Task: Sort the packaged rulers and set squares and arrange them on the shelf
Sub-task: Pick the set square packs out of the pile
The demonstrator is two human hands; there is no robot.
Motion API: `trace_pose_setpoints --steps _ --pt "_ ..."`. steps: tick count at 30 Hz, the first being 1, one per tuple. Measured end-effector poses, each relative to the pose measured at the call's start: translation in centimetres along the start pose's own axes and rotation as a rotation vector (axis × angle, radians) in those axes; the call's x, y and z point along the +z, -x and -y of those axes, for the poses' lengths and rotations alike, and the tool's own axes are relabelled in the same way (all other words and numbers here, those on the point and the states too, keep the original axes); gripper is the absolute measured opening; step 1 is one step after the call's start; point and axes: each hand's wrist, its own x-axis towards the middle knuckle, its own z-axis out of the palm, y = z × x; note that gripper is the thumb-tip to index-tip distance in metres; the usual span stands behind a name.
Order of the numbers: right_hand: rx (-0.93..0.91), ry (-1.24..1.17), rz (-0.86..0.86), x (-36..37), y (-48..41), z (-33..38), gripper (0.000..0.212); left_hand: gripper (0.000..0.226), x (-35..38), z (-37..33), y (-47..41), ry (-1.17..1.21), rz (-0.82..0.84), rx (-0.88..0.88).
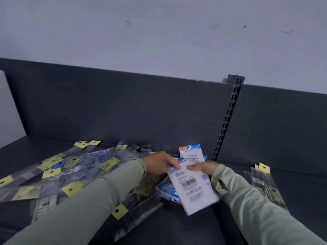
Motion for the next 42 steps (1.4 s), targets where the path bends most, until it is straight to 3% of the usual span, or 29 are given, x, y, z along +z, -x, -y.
trace_pose_setpoints --steps 3,5,7,8,10,16,22,25,32,37,42 --pt "-0.083 0.058 -0.152 0.5 -0.3 0.1 0.028 0.027 -2.5 1.4 0.7 -0.292 -0.206 -0.123" --pt "-0.106 0.043 -0.197 1.1 -0.2 0.4 0.019 0.017 -4.1 3.0 1.7 -0.581 -0.108 -0.285" --pt "-0.093 0.061 -0.223 1.4 -0.3 0.5 0.015 0.057 -4.9 5.2 2.6 -0.685 0.051 -0.45" --pt "-0.097 0.069 -0.221 1.6 -0.4 0.5 0.02 0.074 -5.1 5.9 3.0 -0.657 0.072 -0.486" --pt "-0.093 0.068 -0.2 2.0 -0.7 0.4 0.03 0.08 -5.4 6.8 3.5 -0.566 0.014 -0.459" --pt "-0.119 -0.021 -0.134 3.0 -0.4 0.6 0.016 0.032 -6.7 7.5 3.7 -0.591 -0.129 -0.338" --pt "-0.128 -0.059 -0.131 3.8 -0.7 0.7 0.018 0.01 -6.6 8.1 3.9 -0.639 -0.043 -0.367" --pt "-0.127 -0.058 -0.131 4.1 -0.7 0.8 0.023 0.035 -6.8 8.4 3.8 -0.61 -0.071 -0.318" --pt "-0.126 -0.059 -0.137 4.2 -0.5 0.8 0.029 0.021 -7.7 9.0 4.8 -0.685 -0.139 -0.307" --pt "-0.123 -0.041 -0.147 4.4 -0.5 0.9 0.029 0.051 -7.4 8.4 5.5 -0.667 -0.022 -0.42" --pt "-0.118 -0.055 -0.155 4.6 -0.4 0.9 0.031 0.027 -7.0 8.0 5.0 -0.758 -0.082 -0.413"
